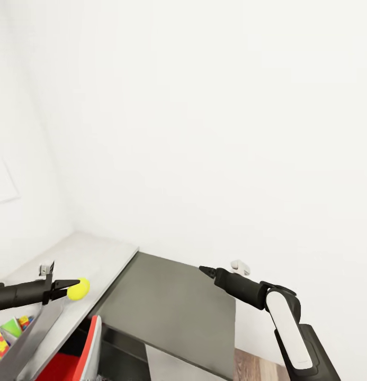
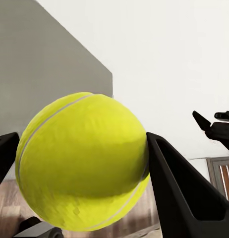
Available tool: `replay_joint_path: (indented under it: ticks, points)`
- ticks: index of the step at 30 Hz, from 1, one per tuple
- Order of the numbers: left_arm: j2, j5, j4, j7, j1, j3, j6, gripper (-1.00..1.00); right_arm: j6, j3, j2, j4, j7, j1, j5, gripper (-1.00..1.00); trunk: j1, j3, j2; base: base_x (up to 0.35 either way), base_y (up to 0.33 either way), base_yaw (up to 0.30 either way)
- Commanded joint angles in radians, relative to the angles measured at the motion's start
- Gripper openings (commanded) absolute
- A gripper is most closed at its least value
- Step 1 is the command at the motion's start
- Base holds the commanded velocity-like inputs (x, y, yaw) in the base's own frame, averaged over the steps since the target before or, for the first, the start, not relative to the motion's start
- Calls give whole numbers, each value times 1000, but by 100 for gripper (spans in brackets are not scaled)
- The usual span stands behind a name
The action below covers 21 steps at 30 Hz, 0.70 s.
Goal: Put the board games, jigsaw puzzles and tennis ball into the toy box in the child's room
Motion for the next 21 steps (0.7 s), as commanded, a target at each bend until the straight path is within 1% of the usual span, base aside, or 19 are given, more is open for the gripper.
replay_joint_path:
  ticks: [1, 5, 9, 14, 16, 18, 19, 20, 21]
  points:
    - [0, 1, 0, -2, -1, 0, 5, -100, 4, -1, 0, -1, -3, 0, -4, 100, 0, -1, -1, 0, 0, 292]
    - [0, 2, 0, -1, -1, 0, 5, -100, 5, 0, 1, -1, -3, 0, -4, 100, 0, -1, -1, 0, 0, 243]
    - [0, 3, 0, -2, -1, -1, 5, -100, 5, 1, 1, -1, -4, 0, -4, 100, 0, -1, -1, -13, 0, 58]
    - [1, 5, -2, -11, -1, 0, 3, -100, 5, 0, 1, -1, -3, 0, -4, 100, 0, -1, -1, -198, 0, 55]
    - [1, 5, -9, -42, -1, -1, -2, -100, 5, 0, 0, -1, -3, 0, -4, 100, 0, -1, -1, -92, 0, 200]
    - [2, 5, -18, -107, 0, -2, -23, -100, 5, -1, 0, -1, -3, 0, -4, 100, 0, -1, -1, -38, 0, 240]
    - [2, 5, -19, -127, 1, -2, -31, -100, 5, -1, 0, -1, -3, 0, -4, 100, 0, -1, -1, -23, 0, 250]
    - [2, 4, -21, -163, 1, -3, -49, -100, 5, -1, 0, -1, -3, 0, -4, 100, 0, -1, -1, -15, 0, 256]
    - [2, 4, -22, -185, 2, -3, -66, -100, 5, -1, 0, -1, -3, 0, -4, 100, 0, -1, -1, -10, 0, 260]
